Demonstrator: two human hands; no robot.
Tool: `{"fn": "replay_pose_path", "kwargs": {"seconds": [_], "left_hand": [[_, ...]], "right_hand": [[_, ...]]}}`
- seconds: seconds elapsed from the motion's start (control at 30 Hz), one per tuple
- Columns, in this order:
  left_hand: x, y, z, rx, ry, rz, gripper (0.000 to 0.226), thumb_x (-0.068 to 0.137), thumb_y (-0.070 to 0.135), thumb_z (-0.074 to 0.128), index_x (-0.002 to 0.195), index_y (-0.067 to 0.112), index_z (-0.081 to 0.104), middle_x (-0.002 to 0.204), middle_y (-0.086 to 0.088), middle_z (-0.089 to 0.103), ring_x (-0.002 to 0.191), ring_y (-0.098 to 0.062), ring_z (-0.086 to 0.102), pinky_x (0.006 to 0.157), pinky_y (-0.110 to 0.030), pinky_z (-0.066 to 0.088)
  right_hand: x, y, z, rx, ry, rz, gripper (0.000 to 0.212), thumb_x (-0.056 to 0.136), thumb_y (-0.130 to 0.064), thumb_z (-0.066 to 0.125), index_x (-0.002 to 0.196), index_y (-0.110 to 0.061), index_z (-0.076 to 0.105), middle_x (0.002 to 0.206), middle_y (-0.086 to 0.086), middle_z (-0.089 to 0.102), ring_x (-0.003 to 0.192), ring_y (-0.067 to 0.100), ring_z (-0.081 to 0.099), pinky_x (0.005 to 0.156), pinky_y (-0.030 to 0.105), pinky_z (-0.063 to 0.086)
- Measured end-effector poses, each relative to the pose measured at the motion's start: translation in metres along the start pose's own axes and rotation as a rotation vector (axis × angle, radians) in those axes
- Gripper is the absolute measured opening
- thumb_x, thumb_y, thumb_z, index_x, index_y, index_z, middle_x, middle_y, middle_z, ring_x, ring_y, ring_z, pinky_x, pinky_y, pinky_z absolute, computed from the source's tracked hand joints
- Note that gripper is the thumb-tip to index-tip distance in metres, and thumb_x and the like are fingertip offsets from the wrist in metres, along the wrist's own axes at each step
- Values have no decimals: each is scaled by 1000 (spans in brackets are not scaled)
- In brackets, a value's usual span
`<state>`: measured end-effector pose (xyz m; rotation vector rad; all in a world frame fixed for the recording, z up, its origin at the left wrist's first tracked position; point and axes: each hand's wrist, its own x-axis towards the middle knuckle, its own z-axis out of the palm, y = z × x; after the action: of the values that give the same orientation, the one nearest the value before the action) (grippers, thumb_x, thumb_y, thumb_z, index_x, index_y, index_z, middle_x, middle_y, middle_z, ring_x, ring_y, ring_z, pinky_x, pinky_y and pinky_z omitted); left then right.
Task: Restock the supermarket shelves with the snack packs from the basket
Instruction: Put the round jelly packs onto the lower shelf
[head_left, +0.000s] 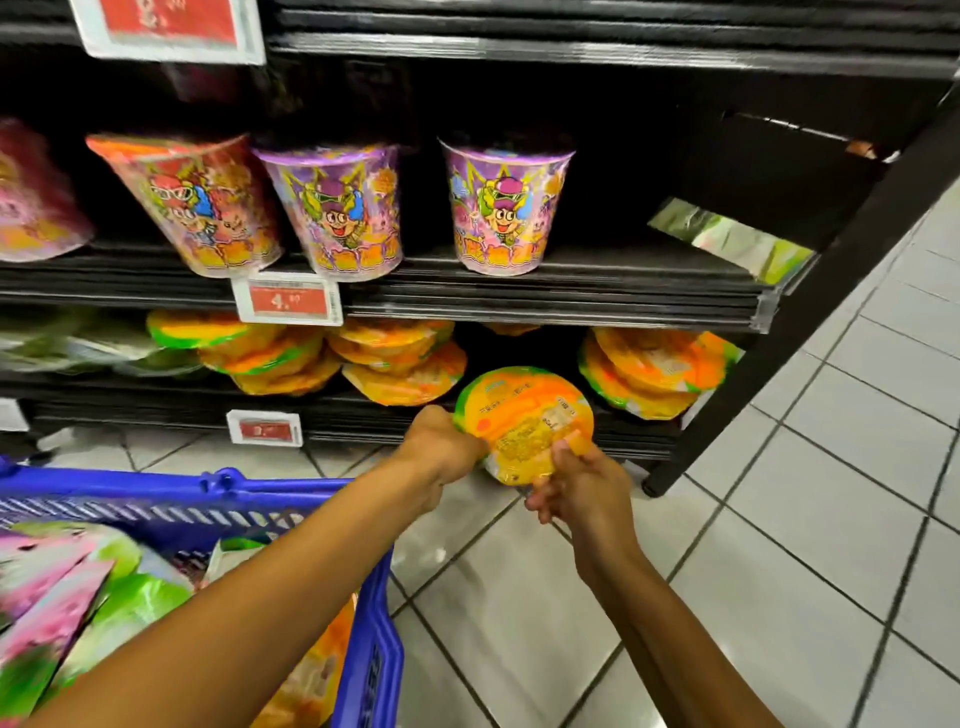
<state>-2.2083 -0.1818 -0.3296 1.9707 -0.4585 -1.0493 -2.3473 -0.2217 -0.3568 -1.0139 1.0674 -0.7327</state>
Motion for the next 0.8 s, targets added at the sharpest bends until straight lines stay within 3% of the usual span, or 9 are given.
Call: {"fn": "replay_pose_path", "kwargs": {"seconds": [0.07,0.13,0.23,0.37,0.43,0.5,0.6,0.7,0.8], "left_hand": [[1,-3,4,-5,29,36,6,88,-2,66,87,4,67,107,-22,70,103,-35,66,94,-51,52],[5,-8,8,-22,44,53,8,92,1,61,86,3,66,99,-22,70,89,-35,68,85,-49,57],[7,-12,13,-108,15,17,16,97,5,55,98,-9,63,80,-14,63,62,-19,62,58,-26,60],[10,-9,14,-298,23,-56,16,97,5,57,103,-9,57,82,-13,59,65,-19,61,74,-28,56],[10,-6,15,-331,14,-72,5,95,1,58,90,-2,57,81,-9,58,71,-18,60,76,-27,54],[9,-5,16,-285,-2,-57,18,92,-3,59,77,7,55,80,-6,58,79,-19,58,77,-27,52],[7,-4,15,-256,-29,-61,24,88,-7,61,74,10,54,80,-7,57,86,-22,56,82,-32,51],[6,-2,10,-331,-80,-100,15,87,-10,61,90,3,57,98,-14,59,97,-24,56,88,-31,51],[3,3,6,-408,-147,-132,24,87,-14,59,108,-5,59,106,-18,59,99,-24,57,89,-29,50]], "right_hand": [[7,4,0,12,-11,2,18,104,-14,45,90,-14,57,43,4,57,36,14,54,35,20,38],[12,8,2,18,-24,5,14,103,-17,47,99,-9,58,48,5,58,39,14,56,37,21,40],[19,9,7,38,-18,1,23,102,-21,51,114,-2,57,58,9,60,44,17,58,43,25,43],[27,6,12,70,-6,-20,32,101,-23,51,124,-1,55,66,9,64,47,15,60,44,26,48],[29,5,14,92,-6,-16,33,102,-23,50,126,-1,53,68,10,65,47,14,61,43,24,49],[32,5,16,90,-4,-17,34,102,-24,50,128,-2,52,67,10,65,48,13,61,43,24,49],[34,6,15,73,-10,-31,36,102,-26,50,129,-3,52,66,9,66,50,14,62,45,24,50],[34,6,13,90,-29,-32,38,102,-28,48,130,-2,52,72,10,65,54,13,62,47,24,51],[35,4,12,116,-43,-7,41,102,-30,47,131,-2,51,77,12,65,58,14,63,52,25,54]]}}
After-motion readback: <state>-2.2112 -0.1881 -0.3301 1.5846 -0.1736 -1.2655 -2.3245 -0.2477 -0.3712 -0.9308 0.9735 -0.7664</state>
